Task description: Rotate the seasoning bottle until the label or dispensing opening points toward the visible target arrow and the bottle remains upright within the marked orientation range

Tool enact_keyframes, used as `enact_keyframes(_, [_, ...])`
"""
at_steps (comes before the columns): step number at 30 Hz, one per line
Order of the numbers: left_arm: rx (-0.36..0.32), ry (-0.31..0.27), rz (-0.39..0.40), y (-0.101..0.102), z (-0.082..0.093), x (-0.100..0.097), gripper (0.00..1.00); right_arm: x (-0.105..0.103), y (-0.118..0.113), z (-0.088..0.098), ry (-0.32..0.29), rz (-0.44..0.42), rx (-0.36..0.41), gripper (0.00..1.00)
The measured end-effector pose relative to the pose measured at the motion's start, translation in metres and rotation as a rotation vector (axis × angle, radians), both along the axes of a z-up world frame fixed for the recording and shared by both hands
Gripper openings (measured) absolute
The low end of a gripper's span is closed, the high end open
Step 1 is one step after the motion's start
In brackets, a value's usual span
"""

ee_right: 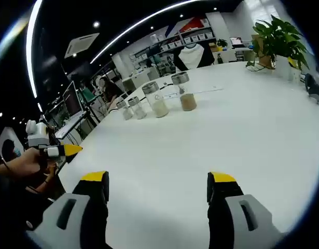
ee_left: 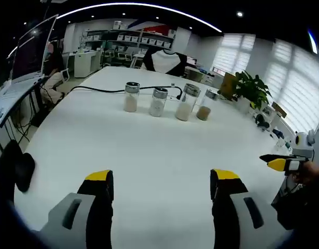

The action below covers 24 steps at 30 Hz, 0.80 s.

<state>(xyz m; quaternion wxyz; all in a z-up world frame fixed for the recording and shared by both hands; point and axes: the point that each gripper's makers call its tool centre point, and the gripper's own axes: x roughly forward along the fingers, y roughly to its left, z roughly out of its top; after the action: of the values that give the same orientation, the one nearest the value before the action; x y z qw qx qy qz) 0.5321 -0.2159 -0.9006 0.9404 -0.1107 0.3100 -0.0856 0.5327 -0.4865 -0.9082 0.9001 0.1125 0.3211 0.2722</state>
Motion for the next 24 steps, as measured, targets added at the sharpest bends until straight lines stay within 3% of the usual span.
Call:
enact_keyframes(9, [0.017,-0.005,0.017,0.009,0.002,0.003,0.81,0.001,0.003,0.0,0.004,0.007,-0.002,0.77])
enact_keyframes(12, [0.043,-0.037,0.07,0.017,0.008,0.006,0.81,0.001,0.004,-0.001,0.01,0.01,-0.007,0.76])
enact_keyframes(16, [0.061,-0.025,0.083,0.022,0.005,0.005,0.8,0.0,0.004,0.0,0.006,0.009,-0.009,0.76])
enact_keyframes(19, [0.055,-0.023,0.073,0.024,0.003,0.011,0.79,0.0,0.004,-0.001,0.012,0.007,-0.011,0.76])
enact_keyframes(22, [0.004,-0.051,0.047,0.018,0.011,0.018,0.79,0.0,0.004,-0.002,0.016,0.004,-0.013,0.75])
enact_keyframes(24, [0.023,-0.041,0.029,0.019,0.01,0.019,0.79,-0.001,0.005,-0.002,0.02,0.004,-0.014,0.75])
